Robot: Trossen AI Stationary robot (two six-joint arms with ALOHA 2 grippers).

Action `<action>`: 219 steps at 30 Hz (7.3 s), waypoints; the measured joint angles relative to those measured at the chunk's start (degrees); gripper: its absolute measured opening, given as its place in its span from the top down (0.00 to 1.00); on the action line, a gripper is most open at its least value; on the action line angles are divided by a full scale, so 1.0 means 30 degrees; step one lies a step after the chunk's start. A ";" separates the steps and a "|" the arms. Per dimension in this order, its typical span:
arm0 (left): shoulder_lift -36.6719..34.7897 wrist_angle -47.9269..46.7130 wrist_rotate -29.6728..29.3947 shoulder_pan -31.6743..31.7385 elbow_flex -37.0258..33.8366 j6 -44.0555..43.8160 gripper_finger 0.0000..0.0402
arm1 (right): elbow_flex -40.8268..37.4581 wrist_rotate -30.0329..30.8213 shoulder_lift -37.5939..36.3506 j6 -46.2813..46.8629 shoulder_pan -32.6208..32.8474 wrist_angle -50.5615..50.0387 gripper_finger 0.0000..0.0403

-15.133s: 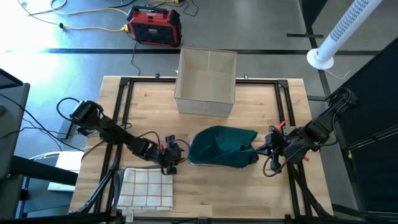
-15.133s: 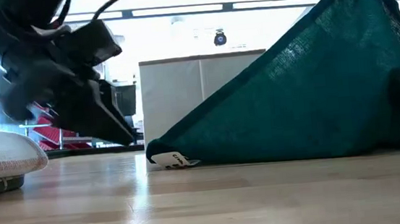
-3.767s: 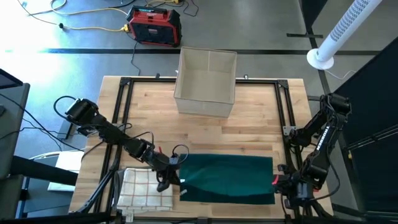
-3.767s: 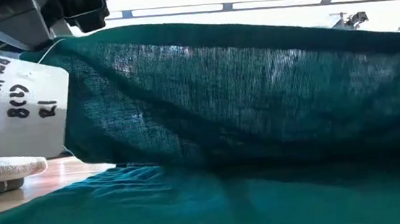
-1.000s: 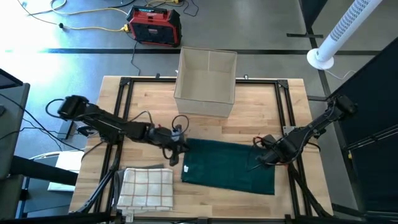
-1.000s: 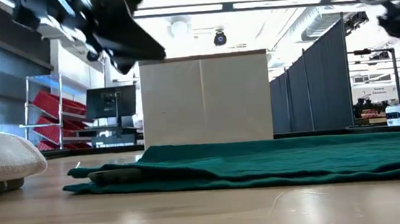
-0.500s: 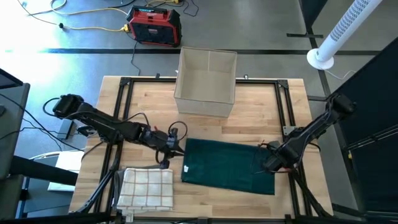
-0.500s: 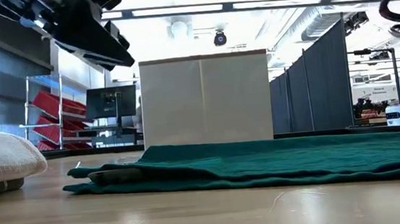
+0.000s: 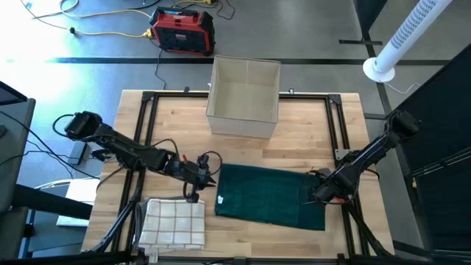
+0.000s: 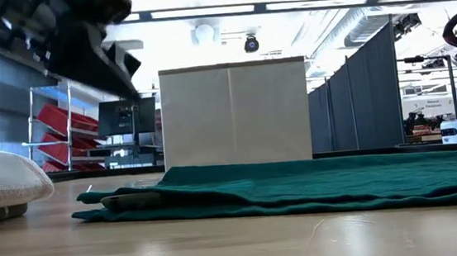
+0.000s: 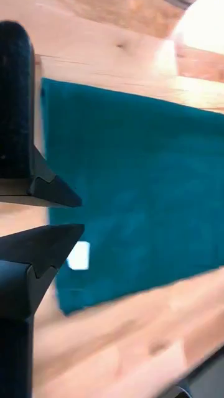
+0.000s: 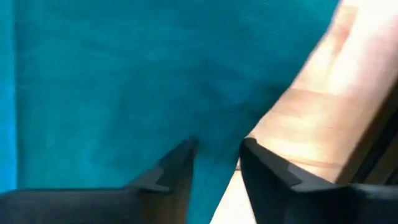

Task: Fold towel
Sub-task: Fold the green towel, then stack the folded green towel on top of the white checkered towel

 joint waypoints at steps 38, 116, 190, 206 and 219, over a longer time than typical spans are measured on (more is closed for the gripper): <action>0.9485 0.8632 -0.2453 -0.0138 0.1405 0.0667 0.88 | 1.6092 0.5063 0.9154 -1.9486 -0.8138 0.3171 1.00; 0.9345 0.8634 -0.0988 -0.2328 0.1547 -0.3983 0.88 | 0.5956 1.1445 0.8952 -1.3775 -0.0522 0.9661 1.00; 0.3561 -0.0497 0.1718 0.1388 0.4747 0.4784 0.88 | 1.1421 1.4393 0.8087 -1.5320 0.1440 0.3619 1.00; 0.9051 0.2919 0.5030 0.4920 0.8005 0.6645 0.57 | 1.1573 1.8449 0.8110 -1.5463 0.4524 0.5776 1.00; 1.3219 0.1473 0.5319 0.5599 1.0624 0.6179 0.52 | 1.1566 1.8396 0.8116 -1.5463 0.4762 0.5797 1.00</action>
